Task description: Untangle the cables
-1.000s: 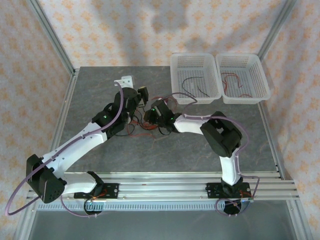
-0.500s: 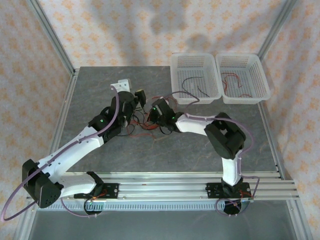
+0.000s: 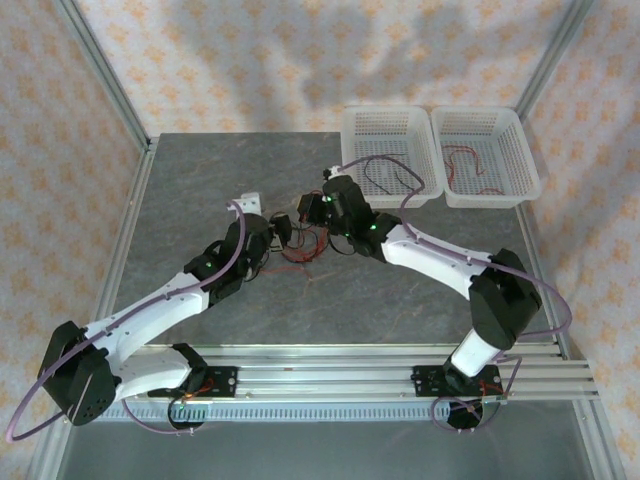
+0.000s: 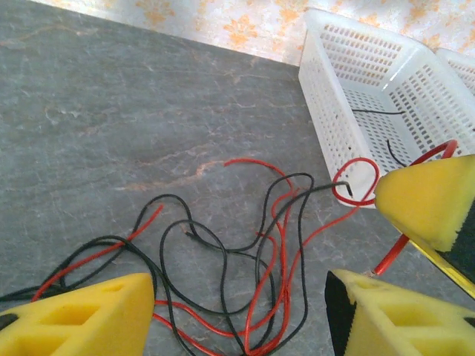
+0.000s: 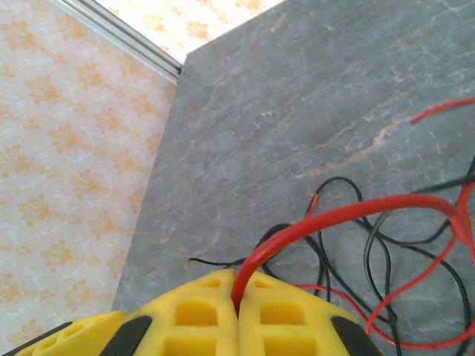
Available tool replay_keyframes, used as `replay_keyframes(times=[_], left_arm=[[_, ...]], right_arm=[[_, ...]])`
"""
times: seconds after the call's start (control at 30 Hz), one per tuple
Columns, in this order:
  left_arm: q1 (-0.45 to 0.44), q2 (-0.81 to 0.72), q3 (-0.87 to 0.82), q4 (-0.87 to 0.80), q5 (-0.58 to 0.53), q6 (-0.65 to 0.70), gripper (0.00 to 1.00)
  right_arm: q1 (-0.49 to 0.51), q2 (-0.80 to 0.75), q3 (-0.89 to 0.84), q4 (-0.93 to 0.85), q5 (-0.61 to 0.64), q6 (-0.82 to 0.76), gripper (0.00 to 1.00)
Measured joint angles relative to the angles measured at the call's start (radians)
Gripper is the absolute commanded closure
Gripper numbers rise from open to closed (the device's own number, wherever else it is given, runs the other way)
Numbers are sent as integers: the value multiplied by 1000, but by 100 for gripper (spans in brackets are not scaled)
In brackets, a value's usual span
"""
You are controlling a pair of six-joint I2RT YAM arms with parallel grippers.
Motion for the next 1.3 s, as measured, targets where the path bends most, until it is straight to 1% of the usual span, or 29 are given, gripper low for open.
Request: replay_keyframes(times=[0.27,0.4,0.53,0.7,0.8,0.93,1.13,1.3], left_arm=[[0,-8,-82,77,37,-37,36],[0,1,-150,158,49,-45,35],[0,67,-202,255,73,-45,34],[-1,187,-209,420,113,-39,34],[-1,282,-188,500,134,-28,34],[-1,431,-95,544,133,-3,35],[-1,591,43,552,98,20,38],[-1,664,66,529,66,-3,39]], right_arm=[[0,-2,0,-35,-4,-8,100],[0,-37,0,-63,-7,-17,100],[0,-124,0,-72,-8,-19,100],[0,-243,0,-69,-11,-15,100],[0,-292,0,-68,-11,-14,100],[0,-330,0,-70,-11,-14,100],[0,-375,0,-100,11,-19,100],[0,-420,23,-157,68,-52,100]])
